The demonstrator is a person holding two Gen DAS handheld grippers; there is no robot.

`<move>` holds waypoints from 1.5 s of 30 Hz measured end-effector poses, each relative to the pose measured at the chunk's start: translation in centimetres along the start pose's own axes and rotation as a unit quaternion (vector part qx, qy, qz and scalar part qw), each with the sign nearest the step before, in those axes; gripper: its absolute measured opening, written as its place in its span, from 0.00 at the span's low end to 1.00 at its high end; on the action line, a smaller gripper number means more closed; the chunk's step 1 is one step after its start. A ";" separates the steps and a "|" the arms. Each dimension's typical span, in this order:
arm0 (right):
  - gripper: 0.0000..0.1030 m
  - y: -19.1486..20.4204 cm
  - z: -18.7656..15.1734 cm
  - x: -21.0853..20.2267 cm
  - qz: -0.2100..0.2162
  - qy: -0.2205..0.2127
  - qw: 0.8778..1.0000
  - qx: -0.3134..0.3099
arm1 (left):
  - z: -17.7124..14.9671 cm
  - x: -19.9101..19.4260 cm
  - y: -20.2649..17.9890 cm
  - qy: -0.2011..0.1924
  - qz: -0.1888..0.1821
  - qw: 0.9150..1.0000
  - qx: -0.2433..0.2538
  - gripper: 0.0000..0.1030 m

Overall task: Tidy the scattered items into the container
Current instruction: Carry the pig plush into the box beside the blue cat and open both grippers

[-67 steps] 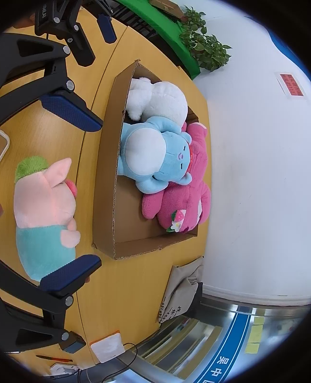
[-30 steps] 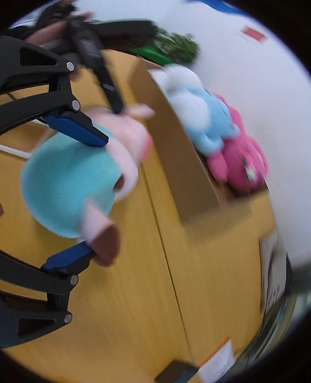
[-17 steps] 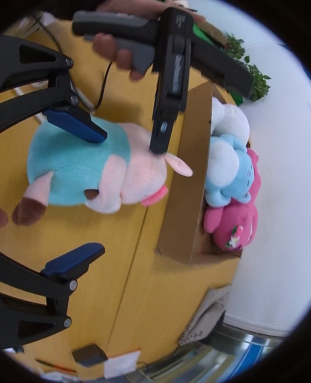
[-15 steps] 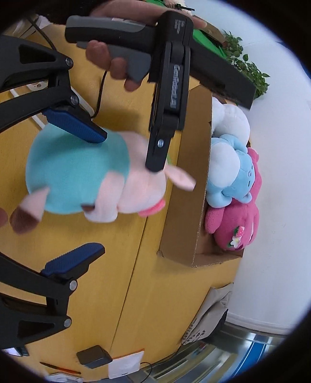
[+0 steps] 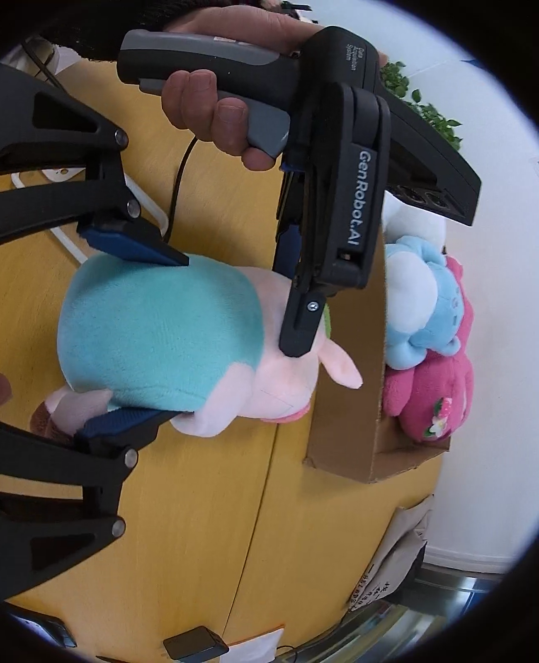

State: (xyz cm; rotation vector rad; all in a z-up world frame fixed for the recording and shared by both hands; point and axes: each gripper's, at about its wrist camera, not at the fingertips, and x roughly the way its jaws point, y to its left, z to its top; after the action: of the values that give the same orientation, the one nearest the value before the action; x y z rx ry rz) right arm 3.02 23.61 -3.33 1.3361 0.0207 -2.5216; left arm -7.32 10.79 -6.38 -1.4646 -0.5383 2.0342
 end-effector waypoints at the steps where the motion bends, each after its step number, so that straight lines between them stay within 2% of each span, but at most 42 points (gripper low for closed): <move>1: 0.56 0.0 0.1 -0.3 0.006 -0.008 1.000 0.006 | 0.1 -0.6 -0.6 -0.009 0.005 1.000 0.011 0.63; 5: 0.56 0.1 1.9 -2.6 0.010 -0.065 0.998 0.000 | 2.3 -3.8 -3.2 -0.051 0.005 0.998 0.048 0.62; 7: 0.56 -0.1 3.9 -3.7 0.011 -0.100 0.995 -0.002 | 4.3 -5.5 -4.8 -0.073 0.008 0.995 0.071 0.62; 13: 0.57 -1.8 11.6 -3.8 0.004 -0.170 0.985 -0.005 | 12.8 -8.5 -8.1 -0.129 0.038 0.982 0.134 0.62; 18: 0.58 -4.5 17.2 1.7 -0.004 -0.167 0.986 0.014 | 20.1 -5.1 -6.4 -0.117 0.073 0.981 0.136 0.63; 20: 0.58 -5.6 17.8 4.7 -0.004 -0.147 0.989 0.025 | 22.1 -2.1 -4.4 -0.091 0.086 0.985 0.122 0.63; 22: 0.58 -6.4 17.5 8.1 -0.010 -0.105 0.994 0.038 | 23.2 1.4 -2.4 -0.057 0.100 0.987 0.109 0.63; 24: 0.59 -6.8 16.8 10.7 -0.017 -0.067 0.997 0.046 | 22.9 4.3 -0.9 -0.030 0.111 0.987 0.114 0.63; 25: 0.60 -6.9 16.3 11.7 -0.022 -0.052 0.997 0.048 | 22.5 5.1 -1.1 -0.033 0.118 0.983 0.134 0.64; 29: 0.64 -7.4 15.9 10.9 -0.013 -0.059 0.996 0.069 | 22.4 5.4 -1.6 -0.040 0.124 0.981 0.141 0.66; 34: 0.68 -6.0 15.6 7.2 -0.047 -0.086 0.994 0.057 | 22.1 5.6 -2.4 -0.047 0.141 0.979 0.142 0.70; 35: 0.73 -5.7 15.4 6.3 -0.052 -0.093 0.993 0.056 | 21.9 5.3 -2.5 -0.049 0.140 0.979 0.141 0.72; 36: 0.79 -5.3 15.1 5.3 -0.057 -0.101 0.992 0.054 | 21.5 4.9 -2.6 -0.049 0.137 0.980 0.138 0.72; 38: 0.79 -4.7 14.3 3.5 -0.070 -0.126 0.989 0.040 | 20.7 3.2 -3.1 -0.055 0.125 0.982 0.133 0.75; 40: 0.80 -4.1 13.3 1.8 -0.074 -0.148 0.986 0.029 | 19.0 0.7 -3.8 -0.075 0.090 0.983 0.138 0.77; 41: 0.82 -3.8 12.7 1.0 -0.079 -0.153 0.985 0.028 | 17.9 -0.9 -4.1 -0.088 0.074 0.983 0.141 0.83; 43: 0.89 -3.0 11.9 -0.2 -0.101 -0.158 0.982 0.029 | 14.9 -4.5 -4.6 -0.128 0.073 0.978 0.145 0.94; 44: 0.99 -2.8 11.6 -0.3 -0.107 -0.155 0.982 0.030 | 13.1 -6.3 -4.8 -0.151 0.084 0.974 0.145 1.00; 45: 1.00 -2.5 11.1 -0.6 -0.108 -0.153 0.982 0.033 | 11.2 -7.9 -4.9 -0.172 0.104 0.969 0.146 1.00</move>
State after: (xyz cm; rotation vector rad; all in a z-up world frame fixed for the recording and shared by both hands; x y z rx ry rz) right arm -6.29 24.49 3.16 1.0003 0.0194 -2.9109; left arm -14.99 9.36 5.86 -1.0352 -0.2096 2.4331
